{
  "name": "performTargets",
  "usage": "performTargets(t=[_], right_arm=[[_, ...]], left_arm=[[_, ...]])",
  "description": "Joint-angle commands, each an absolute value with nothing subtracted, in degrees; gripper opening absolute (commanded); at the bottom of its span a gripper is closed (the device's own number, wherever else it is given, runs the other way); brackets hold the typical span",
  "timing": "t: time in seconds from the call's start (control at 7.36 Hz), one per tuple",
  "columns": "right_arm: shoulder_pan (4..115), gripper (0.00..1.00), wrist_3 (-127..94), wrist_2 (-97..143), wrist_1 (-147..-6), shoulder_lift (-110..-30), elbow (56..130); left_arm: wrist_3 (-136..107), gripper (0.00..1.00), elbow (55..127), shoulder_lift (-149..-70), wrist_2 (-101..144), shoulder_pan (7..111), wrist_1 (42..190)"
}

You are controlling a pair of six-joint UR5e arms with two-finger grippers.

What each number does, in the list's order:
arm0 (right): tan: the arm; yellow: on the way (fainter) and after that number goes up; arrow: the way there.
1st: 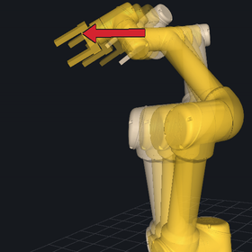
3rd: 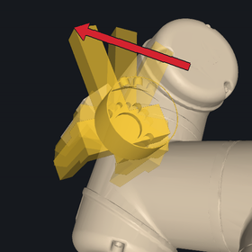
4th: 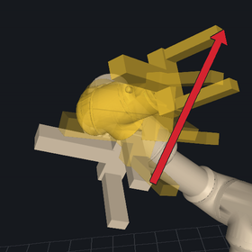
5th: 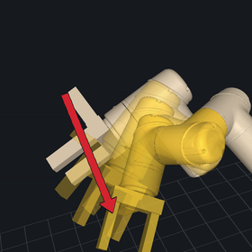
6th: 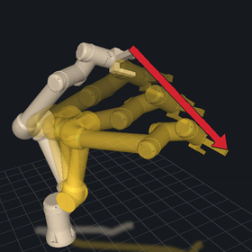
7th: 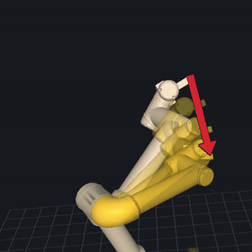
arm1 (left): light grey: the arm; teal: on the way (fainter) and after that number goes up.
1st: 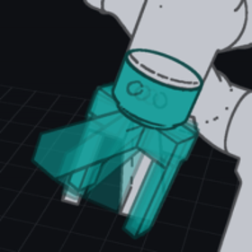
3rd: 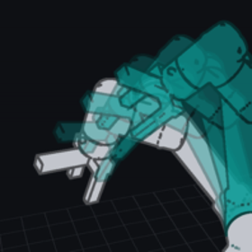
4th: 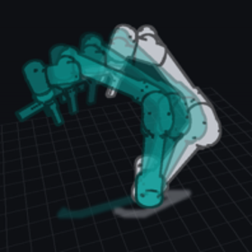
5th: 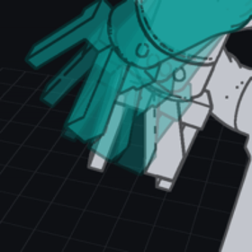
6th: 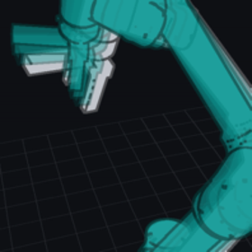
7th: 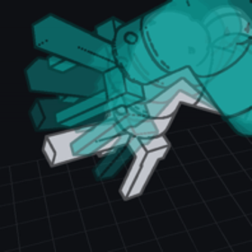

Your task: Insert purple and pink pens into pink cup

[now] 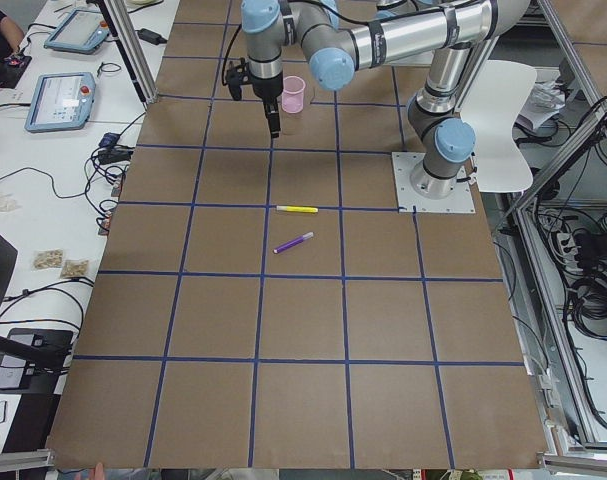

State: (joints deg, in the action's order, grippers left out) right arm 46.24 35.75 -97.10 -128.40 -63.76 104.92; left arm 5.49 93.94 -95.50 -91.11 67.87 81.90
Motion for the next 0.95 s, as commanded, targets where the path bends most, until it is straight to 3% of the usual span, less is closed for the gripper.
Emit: performTargets(t=[0.0, 0.14, 0.41, 0.82], right_arm=[[46.14, 0.47, 35.77, -97.21, -128.58, -61.89, 104.51], [46.14, 0.44, 35.86, -97.29, -128.5, -61.96, 104.33], [46.14, 0.0, 35.86, -97.38, -128.58, -62.14, 104.06], [46.32, 0.0, 35.34, -99.41, -127.71, -64.84, 104.24]], left_arm=[[6.41, 1.0, 97.8, -98.69, -91.05, 56.12, 74.21], [6.33, 1.0, 99.74, -100.18, -91.14, 52.59, 71.22], [6.15, 1.0, 101.77, -105.18, -91.06, 50.45, 61.31], [5.19, 1.0, 103.44, -110.9, -90.79, 50.36, 56.46]])
